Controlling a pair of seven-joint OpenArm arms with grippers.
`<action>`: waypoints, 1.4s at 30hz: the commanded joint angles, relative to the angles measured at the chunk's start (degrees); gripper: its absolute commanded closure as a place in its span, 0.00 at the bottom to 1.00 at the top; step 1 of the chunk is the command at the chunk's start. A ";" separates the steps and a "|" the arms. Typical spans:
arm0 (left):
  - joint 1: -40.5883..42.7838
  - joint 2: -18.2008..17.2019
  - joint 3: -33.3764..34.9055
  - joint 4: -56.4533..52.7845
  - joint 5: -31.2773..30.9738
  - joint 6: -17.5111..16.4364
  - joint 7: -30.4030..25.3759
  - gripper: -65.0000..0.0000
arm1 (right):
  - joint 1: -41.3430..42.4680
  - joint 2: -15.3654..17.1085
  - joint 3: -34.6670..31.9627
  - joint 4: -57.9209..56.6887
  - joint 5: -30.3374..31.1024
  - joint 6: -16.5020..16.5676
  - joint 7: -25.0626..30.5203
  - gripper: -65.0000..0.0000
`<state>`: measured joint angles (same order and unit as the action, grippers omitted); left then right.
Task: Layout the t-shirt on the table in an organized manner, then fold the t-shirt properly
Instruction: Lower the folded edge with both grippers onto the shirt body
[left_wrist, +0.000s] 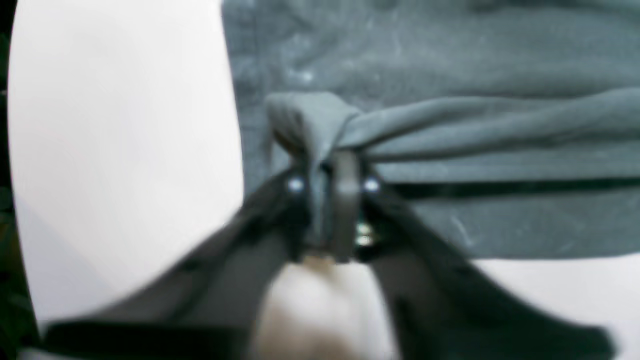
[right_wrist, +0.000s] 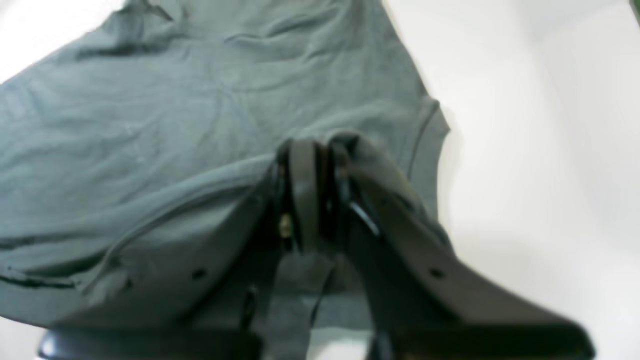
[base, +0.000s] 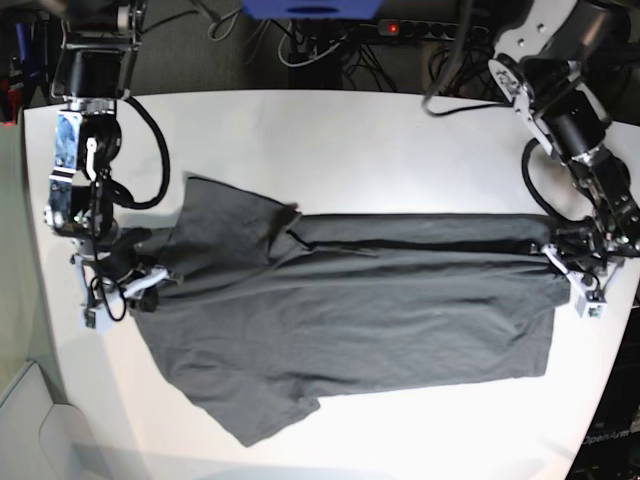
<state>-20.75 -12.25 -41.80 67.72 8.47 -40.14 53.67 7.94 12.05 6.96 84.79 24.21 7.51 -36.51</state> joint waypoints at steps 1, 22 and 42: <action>-1.62 -0.98 0.00 1.16 -0.60 0.27 -1.05 0.71 | 0.98 0.91 0.03 0.96 0.19 -0.08 1.39 0.79; 11.13 2.18 -1.58 15.49 -1.13 5.63 -5.89 0.18 | -9.92 3.99 -2.43 10.99 0.28 -0.08 1.48 0.38; 8.23 2.27 -6.95 2.56 -0.78 6.25 -16.35 0.18 | -13.62 5.22 -2.35 11.07 0.36 -0.08 1.48 0.38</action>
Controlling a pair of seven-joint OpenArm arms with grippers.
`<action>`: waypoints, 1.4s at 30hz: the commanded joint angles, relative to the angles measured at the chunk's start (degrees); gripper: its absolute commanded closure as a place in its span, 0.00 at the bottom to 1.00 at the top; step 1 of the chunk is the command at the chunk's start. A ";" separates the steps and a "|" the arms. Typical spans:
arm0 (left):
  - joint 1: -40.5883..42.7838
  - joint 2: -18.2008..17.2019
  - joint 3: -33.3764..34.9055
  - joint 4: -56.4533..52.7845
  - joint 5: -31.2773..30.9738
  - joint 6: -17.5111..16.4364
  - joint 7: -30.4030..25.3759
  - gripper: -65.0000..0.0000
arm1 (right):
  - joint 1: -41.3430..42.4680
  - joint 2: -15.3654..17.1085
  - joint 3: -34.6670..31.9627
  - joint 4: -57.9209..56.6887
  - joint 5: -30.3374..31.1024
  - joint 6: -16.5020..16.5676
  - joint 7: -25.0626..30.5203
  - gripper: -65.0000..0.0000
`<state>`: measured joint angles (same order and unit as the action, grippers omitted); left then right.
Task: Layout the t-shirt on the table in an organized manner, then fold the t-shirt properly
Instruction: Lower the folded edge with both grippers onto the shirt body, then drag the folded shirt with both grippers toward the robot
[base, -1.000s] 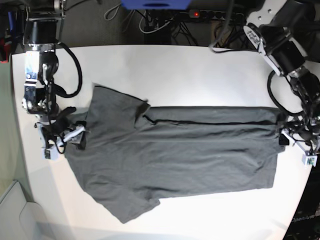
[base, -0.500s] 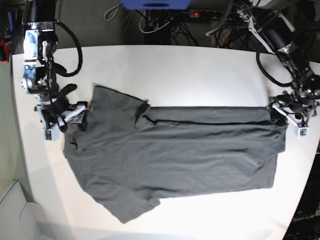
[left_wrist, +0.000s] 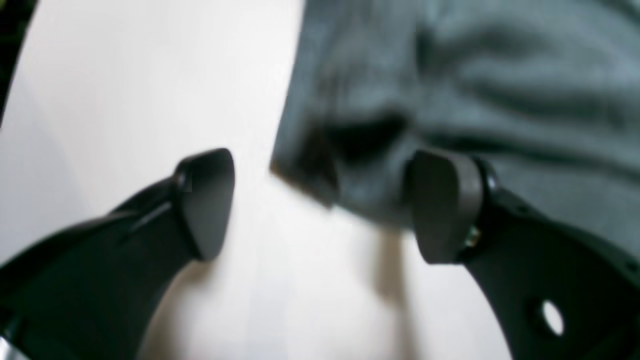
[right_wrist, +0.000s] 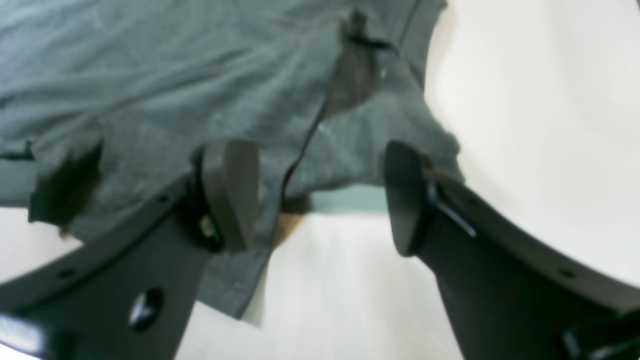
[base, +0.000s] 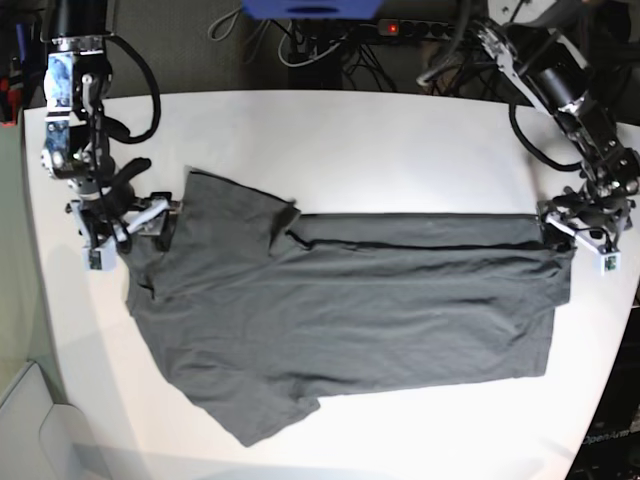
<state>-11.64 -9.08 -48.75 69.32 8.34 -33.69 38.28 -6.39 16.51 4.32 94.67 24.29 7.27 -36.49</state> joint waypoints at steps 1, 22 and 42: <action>-1.15 -1.51 0.00 -0.18 -0.65 -0.20 -1.40 0.18 | 0.72 0.76 0.30 1.19 0.28 0.16 1.46 0.38; -2.91 -3.36 0.09 -13.36 -0.91 -0.11 -7.82 0.46 | 1.07 1.55 3.02 0.58 0.19 0.16 1.46 0.38; -2.91 -3.45 0.09 -13.01 -0.56 -0.11 -7.38 0.98 | 3.80 2.43 2.94 -6.63 0.19 0.16 1.98 0.38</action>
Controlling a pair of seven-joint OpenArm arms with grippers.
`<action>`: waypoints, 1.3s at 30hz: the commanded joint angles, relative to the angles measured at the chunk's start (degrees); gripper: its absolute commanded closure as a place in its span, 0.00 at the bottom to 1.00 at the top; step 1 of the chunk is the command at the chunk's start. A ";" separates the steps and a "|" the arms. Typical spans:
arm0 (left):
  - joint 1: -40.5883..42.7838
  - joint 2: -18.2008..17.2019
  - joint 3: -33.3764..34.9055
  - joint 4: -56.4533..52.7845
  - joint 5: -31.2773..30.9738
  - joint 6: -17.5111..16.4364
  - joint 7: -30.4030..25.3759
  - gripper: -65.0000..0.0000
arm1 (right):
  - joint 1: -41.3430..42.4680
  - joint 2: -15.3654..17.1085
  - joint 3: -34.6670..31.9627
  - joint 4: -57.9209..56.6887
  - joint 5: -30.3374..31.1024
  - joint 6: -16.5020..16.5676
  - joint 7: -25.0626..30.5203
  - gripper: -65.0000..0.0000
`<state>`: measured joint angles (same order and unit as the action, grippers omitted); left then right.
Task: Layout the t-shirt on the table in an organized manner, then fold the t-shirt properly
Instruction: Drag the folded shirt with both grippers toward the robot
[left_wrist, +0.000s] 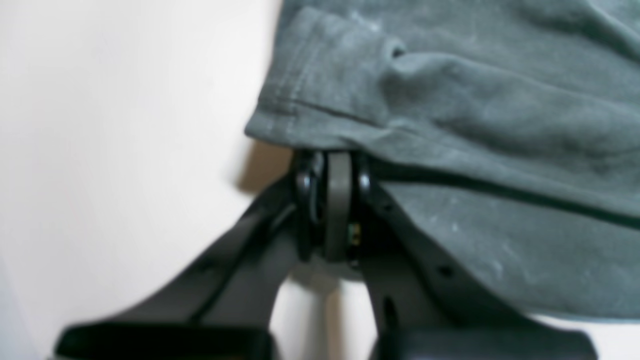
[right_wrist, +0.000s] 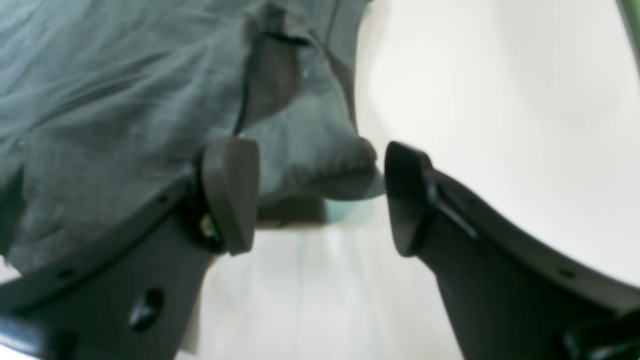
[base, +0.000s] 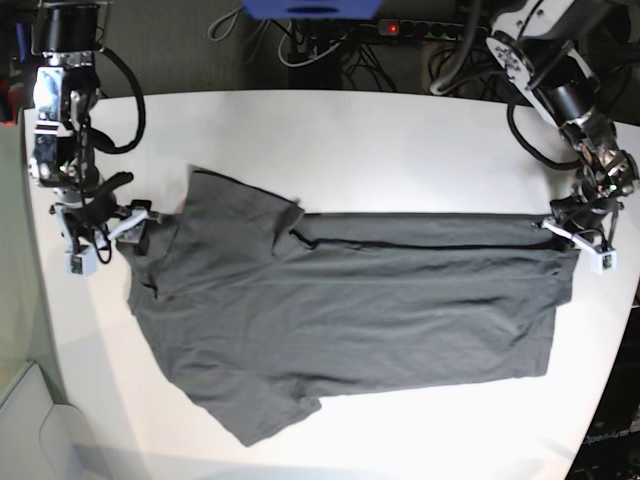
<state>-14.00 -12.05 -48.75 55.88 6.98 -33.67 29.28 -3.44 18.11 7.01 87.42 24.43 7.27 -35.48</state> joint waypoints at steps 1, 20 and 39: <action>-0.55 -0.47 0.09 0.43 0.80 -0.13 1.62 0.98 | 1.46 0.84 0.07 -0.16 0.06 0.16 0.98 0.38; -0.29 -0.21 0.09 0.52 0.80 -0.13 1.71 0.98 | 2.70 -0.31 -0.02 -2.54 0.06 0.16 0.54 1.00; 5.69 0.85 0.09 11.24 0.36 -0.83 11.12 0.98 | -7.85 2.51 7.02 6.17 0.15 6.05 0.63 1.00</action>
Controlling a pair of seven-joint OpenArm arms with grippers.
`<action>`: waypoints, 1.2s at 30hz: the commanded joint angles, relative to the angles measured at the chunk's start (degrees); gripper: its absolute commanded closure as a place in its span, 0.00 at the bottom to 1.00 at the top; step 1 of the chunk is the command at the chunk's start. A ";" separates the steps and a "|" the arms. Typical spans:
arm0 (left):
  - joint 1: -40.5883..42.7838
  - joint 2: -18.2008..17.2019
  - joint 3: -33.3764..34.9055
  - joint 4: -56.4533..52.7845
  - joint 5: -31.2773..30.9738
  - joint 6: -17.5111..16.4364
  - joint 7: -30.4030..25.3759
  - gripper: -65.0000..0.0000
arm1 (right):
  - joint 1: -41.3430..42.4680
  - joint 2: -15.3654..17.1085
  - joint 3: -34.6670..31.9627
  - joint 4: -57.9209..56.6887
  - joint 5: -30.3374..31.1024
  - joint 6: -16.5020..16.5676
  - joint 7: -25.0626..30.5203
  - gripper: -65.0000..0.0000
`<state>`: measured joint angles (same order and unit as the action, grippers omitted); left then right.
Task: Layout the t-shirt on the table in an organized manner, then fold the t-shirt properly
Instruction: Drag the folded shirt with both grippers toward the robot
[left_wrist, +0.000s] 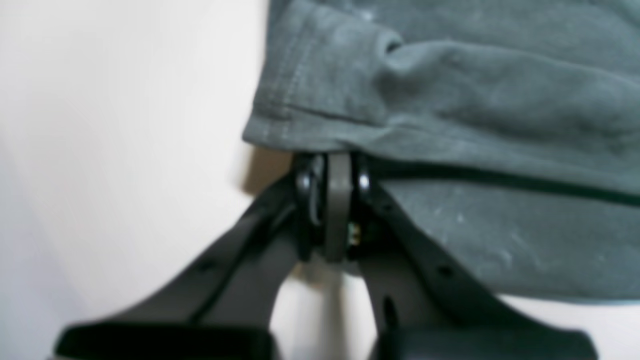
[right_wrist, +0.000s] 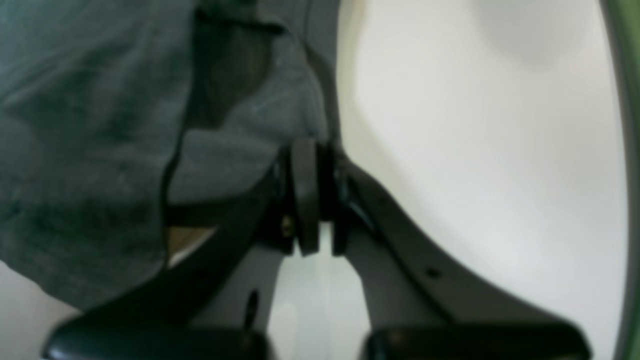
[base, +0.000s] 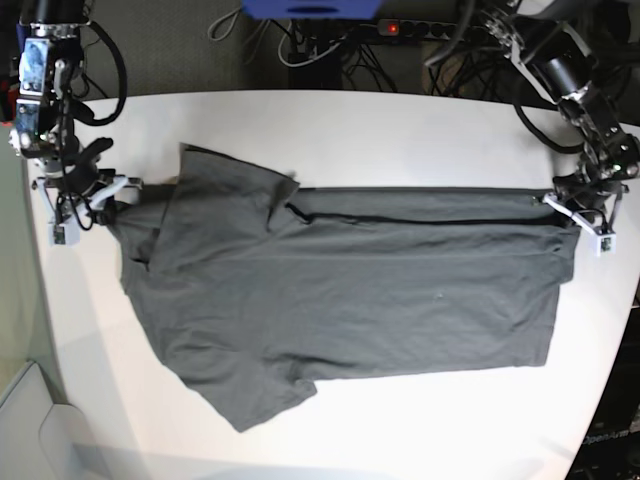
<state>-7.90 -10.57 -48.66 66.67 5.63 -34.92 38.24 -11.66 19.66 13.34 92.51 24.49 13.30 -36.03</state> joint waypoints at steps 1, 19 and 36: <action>0.21 -0.55 0.01 1.15 1.71 0.41 2.60 0.98 | -0.95 0.96 1.47 1.86 0.08 0.46 1.17 1.00; 9.35 2.35 5.90 10.03 1.71 0.41 6.20 0.98 | -14.67 -0.36 10.96 5.38 0.08 4.59 1.53 1.00; 11.99 3.49 5.81 10.56 1.80 0.41 6.29 0.79 | -15.90 -0.28 11.14 5.73 -0.01 4.59 1.00 0.53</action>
<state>2.90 -7.73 -43.07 77.69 5.08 -33.32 39.11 -27.59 18.39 23.92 96.92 24.27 18.02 -36.07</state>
